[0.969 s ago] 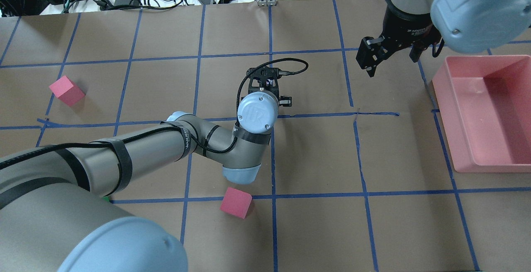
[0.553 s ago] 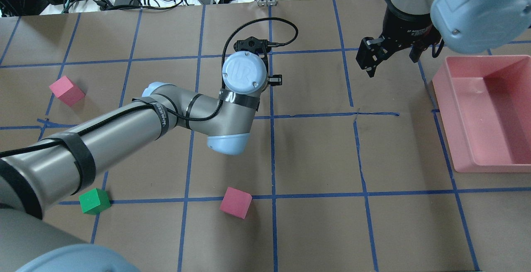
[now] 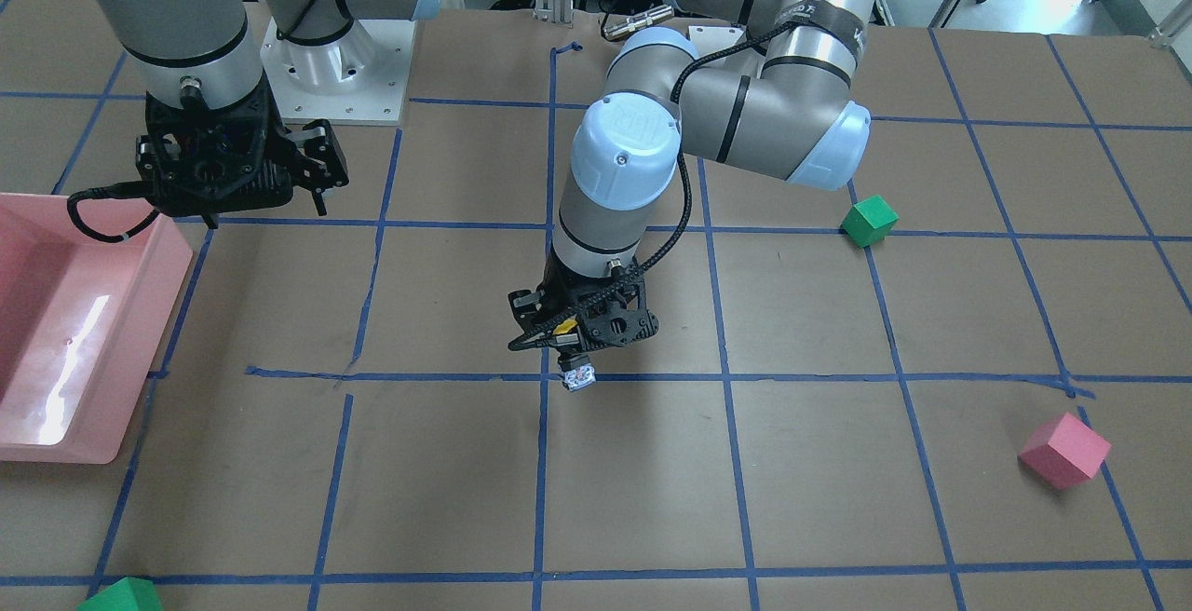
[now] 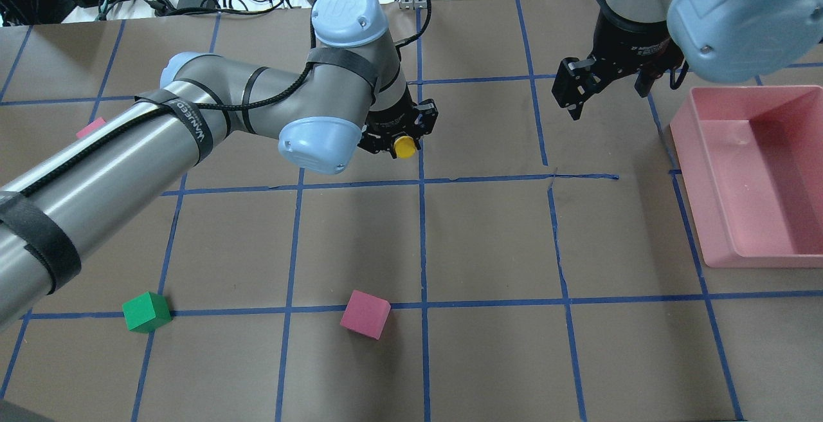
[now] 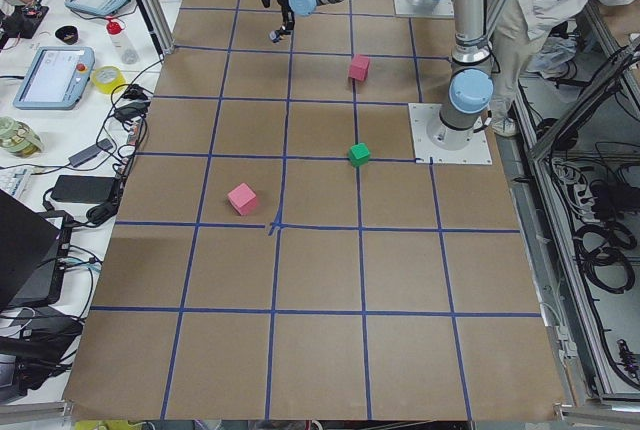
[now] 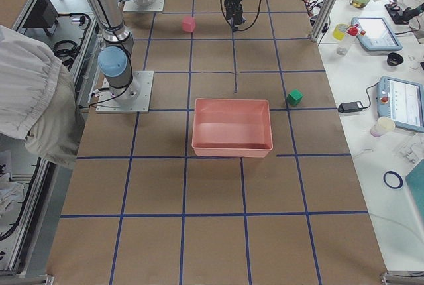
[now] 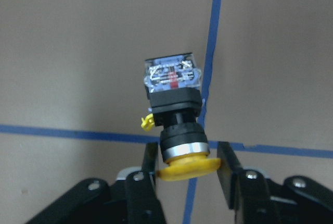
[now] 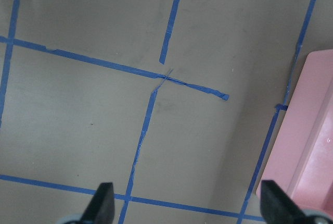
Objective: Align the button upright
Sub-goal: 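Lift the button with the left gripper and rotate it cap-down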
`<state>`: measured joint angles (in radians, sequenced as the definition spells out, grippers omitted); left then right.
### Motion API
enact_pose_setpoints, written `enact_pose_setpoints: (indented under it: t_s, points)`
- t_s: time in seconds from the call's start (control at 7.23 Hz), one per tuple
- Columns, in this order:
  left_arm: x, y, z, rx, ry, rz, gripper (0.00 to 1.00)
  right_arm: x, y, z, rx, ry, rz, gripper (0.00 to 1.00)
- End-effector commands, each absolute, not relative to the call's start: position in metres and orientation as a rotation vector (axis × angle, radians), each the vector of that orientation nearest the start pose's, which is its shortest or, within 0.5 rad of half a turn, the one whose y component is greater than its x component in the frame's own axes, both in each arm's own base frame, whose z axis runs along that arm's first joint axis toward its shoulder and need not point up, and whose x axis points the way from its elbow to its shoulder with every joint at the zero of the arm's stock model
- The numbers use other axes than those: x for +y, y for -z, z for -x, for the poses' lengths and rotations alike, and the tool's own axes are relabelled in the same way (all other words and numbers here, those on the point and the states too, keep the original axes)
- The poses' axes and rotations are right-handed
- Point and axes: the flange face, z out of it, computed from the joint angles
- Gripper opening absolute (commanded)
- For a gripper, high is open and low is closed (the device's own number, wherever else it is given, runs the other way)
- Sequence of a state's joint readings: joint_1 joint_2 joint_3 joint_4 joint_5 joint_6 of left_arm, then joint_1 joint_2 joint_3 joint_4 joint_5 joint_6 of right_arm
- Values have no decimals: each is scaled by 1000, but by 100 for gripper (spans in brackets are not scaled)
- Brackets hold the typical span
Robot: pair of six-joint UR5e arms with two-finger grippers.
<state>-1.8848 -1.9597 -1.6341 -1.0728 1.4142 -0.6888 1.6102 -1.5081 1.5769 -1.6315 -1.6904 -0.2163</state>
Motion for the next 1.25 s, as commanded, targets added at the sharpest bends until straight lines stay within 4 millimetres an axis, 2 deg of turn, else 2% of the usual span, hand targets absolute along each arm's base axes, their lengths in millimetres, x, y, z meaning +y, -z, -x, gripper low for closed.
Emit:
enact_pose_setpoints:
  t_s: [0.0, 0.14, 0.28, 0.42, 0.83, 1.11]
  points:
    - [-542, -271, 334, 3130, -488, 1129, 0, -511, -459, -142, 3235, -40, 418, 100]
    - [-556, -267, 327, 3110, -608, 1301, 0, -511, -459, -142, 3236, -40, 416, 100]
    - [-572, -262, 301, 3116, -721, 1423, 0, -511, -459, -142, 3236, -40, 416, 100]
    - [-583, -251, 280, 3118, -761, 1461, 0, -511, -459, -142, 3236, -40, 416, 100]
    - [-593, -227, 280, 3198, -988, 1477, 0, -511, -459, -142, 3236, -42, 416, 100]
    - [-595, -210, 279, 3214, -1012, 1431, 0, -511, -459, -142, 3236, -42, 416, 100]
